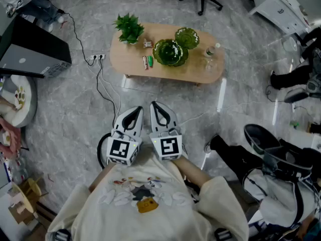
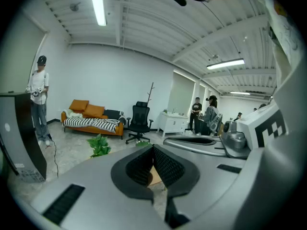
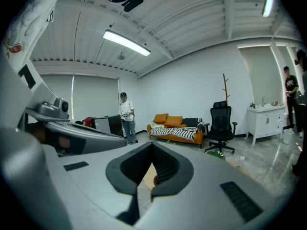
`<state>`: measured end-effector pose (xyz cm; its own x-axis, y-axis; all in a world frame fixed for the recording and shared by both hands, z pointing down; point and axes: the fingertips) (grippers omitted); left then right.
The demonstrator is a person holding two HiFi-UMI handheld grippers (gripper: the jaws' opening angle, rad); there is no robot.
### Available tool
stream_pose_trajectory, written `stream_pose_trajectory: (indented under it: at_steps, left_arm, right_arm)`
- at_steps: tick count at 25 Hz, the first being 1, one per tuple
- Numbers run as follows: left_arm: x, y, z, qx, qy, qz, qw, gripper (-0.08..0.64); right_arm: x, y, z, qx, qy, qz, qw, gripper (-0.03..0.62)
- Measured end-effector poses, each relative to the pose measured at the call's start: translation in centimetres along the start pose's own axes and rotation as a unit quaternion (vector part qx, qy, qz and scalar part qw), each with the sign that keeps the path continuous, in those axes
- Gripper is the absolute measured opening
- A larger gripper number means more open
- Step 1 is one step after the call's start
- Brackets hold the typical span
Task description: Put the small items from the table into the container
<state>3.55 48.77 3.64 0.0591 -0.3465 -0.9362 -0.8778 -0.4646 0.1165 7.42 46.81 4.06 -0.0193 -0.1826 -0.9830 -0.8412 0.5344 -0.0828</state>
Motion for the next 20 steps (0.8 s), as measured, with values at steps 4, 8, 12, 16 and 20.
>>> stream_pose_trajectory:
  at_steps: [4, 8, 12, 16, 20]
  left_arm:
    - [-0.3, 0.3, 1.0, -0.009, 0.016, -0.005, 0.9998, 0.008]
    - [-0.3, 1.0, 1.3, -0.01, 0.021, -0.015, 0.9996, 0.008]
    - [0.0, 2.4, 0.8, -0.011, 0.011, -0.013, 0.9998, 0.008]
    - [0.1, 3.6, 1.1, -0.018, 0.009, -0.017, 0.9997, 0.008]
    - [0.2, 5.5, 1.8, -0.03, 0.007, -0.011, 0.9995, 0.008]
  right_arm:
    - [-1.3, 1.4, 0.9, 0.004, 0.031, -0.004, 1.0, 0.003]
    - [-0.9, 1.6, 0.6, 0.003, 0.03, -0.011, 0.999, 0.003]
    - [-1.2, 2.2, -0.8, 0.014, 0.025, -0.004, 1.0, 0.003]
    - [-0.3, 4.0, -1.7, 0.032, 0.008, 0.007, 0.999, 0.003]
    - [-0.1, 5.4, -3.1, 0.026, 0.006, 0.005, 1.0, 0.004]
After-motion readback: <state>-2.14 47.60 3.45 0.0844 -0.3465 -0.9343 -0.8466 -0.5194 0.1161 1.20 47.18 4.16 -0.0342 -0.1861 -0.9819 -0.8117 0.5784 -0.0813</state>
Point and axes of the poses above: the fingertips, and each gripper's own axes: z backward along the fingers, y to its left, x out of its top, and after that the axes turned 4 degrees about x, right-handed
